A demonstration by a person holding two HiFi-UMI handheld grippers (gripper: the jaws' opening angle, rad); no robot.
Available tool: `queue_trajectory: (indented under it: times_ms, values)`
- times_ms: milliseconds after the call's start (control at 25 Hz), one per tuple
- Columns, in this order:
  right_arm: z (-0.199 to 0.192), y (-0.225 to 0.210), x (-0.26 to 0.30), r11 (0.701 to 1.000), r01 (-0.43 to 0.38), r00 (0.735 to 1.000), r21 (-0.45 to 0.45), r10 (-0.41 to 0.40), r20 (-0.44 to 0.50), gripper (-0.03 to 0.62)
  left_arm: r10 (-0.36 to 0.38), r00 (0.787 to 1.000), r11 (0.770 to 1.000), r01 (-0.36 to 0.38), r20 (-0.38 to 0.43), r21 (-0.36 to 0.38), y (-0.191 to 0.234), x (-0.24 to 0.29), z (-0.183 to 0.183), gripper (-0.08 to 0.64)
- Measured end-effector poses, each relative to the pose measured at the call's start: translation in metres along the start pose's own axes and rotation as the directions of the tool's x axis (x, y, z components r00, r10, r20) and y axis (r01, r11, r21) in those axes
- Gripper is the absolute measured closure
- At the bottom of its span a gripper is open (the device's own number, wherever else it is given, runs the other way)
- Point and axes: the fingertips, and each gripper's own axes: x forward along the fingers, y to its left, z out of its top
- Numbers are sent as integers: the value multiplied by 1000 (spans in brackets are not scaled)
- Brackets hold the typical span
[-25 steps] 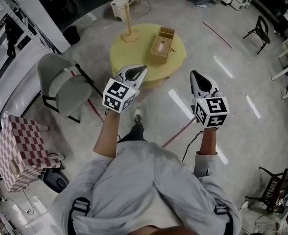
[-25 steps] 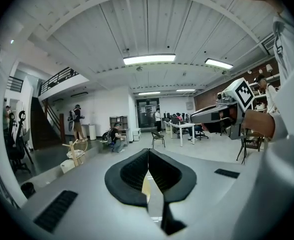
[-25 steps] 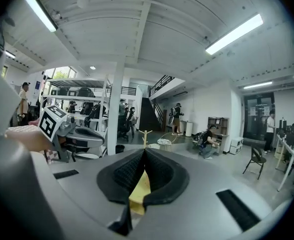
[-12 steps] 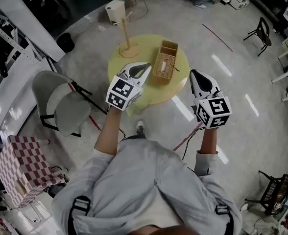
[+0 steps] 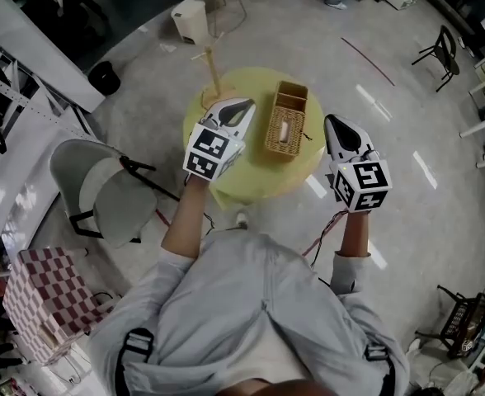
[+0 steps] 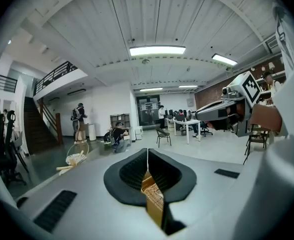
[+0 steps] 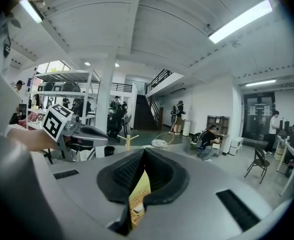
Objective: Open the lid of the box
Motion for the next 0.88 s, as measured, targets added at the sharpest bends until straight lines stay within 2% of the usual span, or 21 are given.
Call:
queue_trajectory:
  times_ms: [120,400,520,680,880]
  values:
    - [-7,-10,20,999,37,999,-5,-37,-40,569,-22,1000,1000,22,-6,-15,14,11,-6,531]
    - [-37,-19,46,999,30,993,34,-26,-113,569,-40,999,996,40,1,-81,31,36,-28,531]
    - [-52,-26,54,999,16,989,50,-9,-146,569,-18,998,989,27,57,-146,36,43,-32,531]
    - [-78,-39,70,998,-16,978,58,27,-207,569,5,1000,982,-2,18,-187,37,58,-51,532]
    - [-125,-58,89,995,-88,950,54,100,-295,547,66,998,967,-65,-5,-247,38,78,-70,532]
